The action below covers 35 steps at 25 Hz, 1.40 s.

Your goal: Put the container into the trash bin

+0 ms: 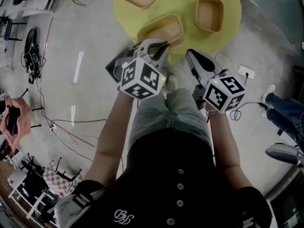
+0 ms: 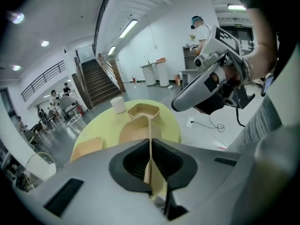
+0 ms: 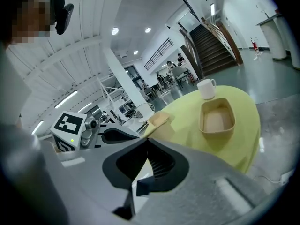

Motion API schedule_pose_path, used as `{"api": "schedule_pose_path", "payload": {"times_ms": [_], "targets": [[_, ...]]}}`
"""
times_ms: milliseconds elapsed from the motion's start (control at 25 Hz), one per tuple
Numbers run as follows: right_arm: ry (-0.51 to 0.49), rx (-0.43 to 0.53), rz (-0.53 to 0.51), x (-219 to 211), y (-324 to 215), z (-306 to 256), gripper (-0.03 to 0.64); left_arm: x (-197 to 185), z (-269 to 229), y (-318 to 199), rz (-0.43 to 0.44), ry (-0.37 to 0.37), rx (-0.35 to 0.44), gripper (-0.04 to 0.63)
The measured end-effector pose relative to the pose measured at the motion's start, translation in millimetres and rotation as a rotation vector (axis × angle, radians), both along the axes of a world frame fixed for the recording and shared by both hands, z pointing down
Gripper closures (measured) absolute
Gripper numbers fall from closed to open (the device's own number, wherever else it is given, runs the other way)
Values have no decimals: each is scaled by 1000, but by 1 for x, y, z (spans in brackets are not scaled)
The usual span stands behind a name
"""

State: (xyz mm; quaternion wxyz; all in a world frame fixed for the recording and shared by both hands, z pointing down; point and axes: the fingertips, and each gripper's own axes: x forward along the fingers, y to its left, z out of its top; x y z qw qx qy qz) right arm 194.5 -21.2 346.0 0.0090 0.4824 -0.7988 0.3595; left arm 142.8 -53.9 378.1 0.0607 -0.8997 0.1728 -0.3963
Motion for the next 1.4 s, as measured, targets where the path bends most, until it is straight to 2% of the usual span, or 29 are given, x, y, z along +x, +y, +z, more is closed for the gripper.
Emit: {"api": "schedule_pose_path", "payload": {"times_ms": [200, 480, 640, 1000, 1200, 1400], "targets": [[-6, 1, -85, -14, -2, -8, 612, -19, -19, 5, -117, 61, -22, 569], [-17, 4, -178, -68, -1, -3, 612, -75, -17, 18, -226, 103, -45, 569], [-14, 3, -212, -77, 3, 0, 612, -83, -17, 26, -284, 201, -111, 569], [-7, -7, -217, -104, 11, 1, 612, -109, -21, 43, -287, 241, -123, 569], [-12, -35, -234, -184, -23, 11, 612, -184, -15, 9, -307, 234, -124, 569], [3, -48, -274, -229, -34, 12, 612, -228, -20, 0, -328, 234, -125, 569]]}}
